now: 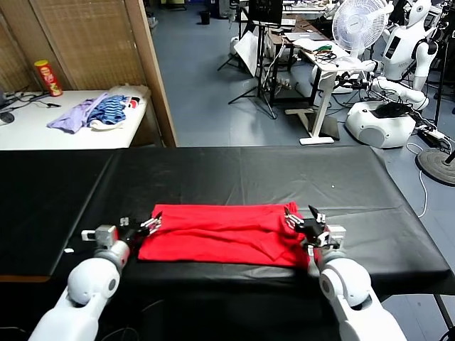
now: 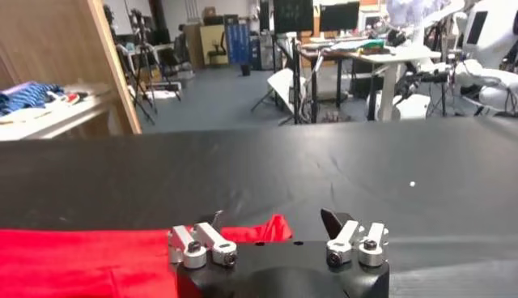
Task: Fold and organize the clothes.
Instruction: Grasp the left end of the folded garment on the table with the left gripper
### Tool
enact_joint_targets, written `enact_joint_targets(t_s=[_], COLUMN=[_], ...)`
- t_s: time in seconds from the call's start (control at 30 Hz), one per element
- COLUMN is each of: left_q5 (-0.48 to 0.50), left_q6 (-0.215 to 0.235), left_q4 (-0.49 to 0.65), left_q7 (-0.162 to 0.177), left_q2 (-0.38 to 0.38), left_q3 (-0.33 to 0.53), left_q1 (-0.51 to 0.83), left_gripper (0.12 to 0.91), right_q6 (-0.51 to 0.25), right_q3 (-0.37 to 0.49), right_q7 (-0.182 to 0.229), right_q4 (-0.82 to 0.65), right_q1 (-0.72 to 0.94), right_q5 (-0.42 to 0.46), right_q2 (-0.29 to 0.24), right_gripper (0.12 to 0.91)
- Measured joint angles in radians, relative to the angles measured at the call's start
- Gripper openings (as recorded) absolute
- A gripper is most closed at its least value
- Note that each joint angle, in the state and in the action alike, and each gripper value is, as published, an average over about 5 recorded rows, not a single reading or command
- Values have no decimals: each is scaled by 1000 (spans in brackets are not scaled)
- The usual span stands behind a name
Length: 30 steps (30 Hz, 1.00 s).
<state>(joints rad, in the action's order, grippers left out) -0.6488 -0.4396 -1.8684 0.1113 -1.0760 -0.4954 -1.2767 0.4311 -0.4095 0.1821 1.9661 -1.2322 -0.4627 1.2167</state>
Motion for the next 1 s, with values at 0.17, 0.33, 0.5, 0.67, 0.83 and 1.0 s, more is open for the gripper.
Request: enact_joint_targets(t_s=[0.17,0.33,0.5,0.67,0.83,1.0], left_q5=[33,70,100,181,308,374], left_q6=[18,29,32,32,44,76], left_q4=[-7,-11,-28,-45,-40,-10], left_q7=[-16,-16,-16,-17,-25,-43], left_q2=[-24,-51,-70,-75,-45,52], left_q3=[-4,-4,0,13,-6,-67], left_q1=[-58,-90,-105,-102,-96,-99], left_gripper=[787,594,311,169,163,163], right_q6=[-5,-10,-29,-31,-8,3], right_q3=[-2,-8,-13,-21,-39,-54], right_q7=[2,3,1,-2,8,10], right_q4=[21,35,38,49,73,97], right_q1=[-15,-17,-18,-25,-34,-41], right_q5=[3,7,33,49,50,48], right_q2=[3,1,6,18,18,10], right_gripper=[798,798,798,798,798,798])
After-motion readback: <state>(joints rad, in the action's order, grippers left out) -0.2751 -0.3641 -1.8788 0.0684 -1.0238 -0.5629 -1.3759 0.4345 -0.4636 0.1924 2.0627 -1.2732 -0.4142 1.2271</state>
